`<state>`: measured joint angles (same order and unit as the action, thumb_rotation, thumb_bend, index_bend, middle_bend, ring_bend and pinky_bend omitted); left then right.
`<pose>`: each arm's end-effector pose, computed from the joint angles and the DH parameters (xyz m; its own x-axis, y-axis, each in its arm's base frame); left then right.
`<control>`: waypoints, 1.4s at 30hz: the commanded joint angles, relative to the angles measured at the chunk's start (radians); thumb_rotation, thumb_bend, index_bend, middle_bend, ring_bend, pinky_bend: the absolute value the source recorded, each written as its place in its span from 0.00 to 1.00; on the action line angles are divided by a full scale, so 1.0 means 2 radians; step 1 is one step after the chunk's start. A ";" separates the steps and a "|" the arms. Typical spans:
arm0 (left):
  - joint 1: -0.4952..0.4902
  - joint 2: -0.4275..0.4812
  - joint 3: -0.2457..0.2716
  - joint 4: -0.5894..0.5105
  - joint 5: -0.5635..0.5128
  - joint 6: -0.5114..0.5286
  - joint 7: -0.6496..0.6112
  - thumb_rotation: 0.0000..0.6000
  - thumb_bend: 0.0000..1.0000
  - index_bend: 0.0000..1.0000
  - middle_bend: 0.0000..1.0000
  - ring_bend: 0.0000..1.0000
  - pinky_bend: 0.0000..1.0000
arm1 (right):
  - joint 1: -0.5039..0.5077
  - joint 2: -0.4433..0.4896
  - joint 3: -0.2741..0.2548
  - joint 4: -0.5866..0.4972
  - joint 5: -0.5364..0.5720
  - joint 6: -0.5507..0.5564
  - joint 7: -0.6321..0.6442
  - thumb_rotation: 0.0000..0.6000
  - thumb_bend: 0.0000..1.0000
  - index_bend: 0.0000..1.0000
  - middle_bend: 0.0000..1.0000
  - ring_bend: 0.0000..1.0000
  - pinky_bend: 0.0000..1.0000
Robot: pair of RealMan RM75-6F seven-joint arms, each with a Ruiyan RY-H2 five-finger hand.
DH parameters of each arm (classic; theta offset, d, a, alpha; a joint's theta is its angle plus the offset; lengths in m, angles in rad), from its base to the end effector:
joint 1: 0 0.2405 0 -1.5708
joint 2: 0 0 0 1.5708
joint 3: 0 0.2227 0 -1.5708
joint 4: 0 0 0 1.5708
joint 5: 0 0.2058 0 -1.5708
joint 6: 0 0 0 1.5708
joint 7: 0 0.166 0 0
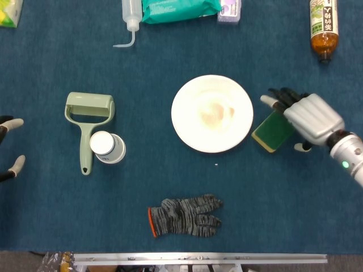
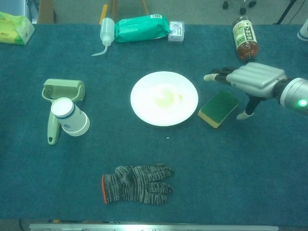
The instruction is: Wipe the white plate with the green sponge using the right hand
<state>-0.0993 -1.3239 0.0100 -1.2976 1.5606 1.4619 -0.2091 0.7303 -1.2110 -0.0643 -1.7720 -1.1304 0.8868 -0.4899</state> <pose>-0.3113 0.1947 0.0999 0.3117 0.0836 0.9465 0.9496 -0.0626 -0.3072 -0.1700 -0.2809 0.0144 0.7061 -0.3731 0.6019 -0.6998 -0.4979 0.5123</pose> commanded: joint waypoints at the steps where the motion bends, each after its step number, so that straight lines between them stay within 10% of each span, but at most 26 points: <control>1: -0.002 0.004 -0.004 -0.010 0.004 0.008 0.009 1.00 0.27 0.27 0.23 0.18 0.35 | -0.038 0.028 0.003 -0.020 -0.041 0.071 0.016 1.00 0.00 0.00 0.00 0.06 0.35; 17: -0.001 0.023 -0.039 -0.070 0.005 0.066 0.107 1.00 0.27 0.35 0.24 0.22 0.37 | -0.205 0.082 -0.019 0.006 -0.111 0.267 0.126 1.00 0.00 0.14 0.20 0.08 0.33; 42: -0.006 -0.024 -0.038 0.009 -0.026 0.032 0.123 1.00 0.27 0.35 0.25 0.22 0.37 | -0.277 0.072 0.016 0.046 -0.114 0.289 0.142 1.00 0.00 0.14 0.22 0.08 0.33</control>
<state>-0.1083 -1.3663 -0.0712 -1.2874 1.5118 1.5344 0.0419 0.1780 -1.0713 -0.0363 -1.6745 -1.3536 1.4647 -0.2012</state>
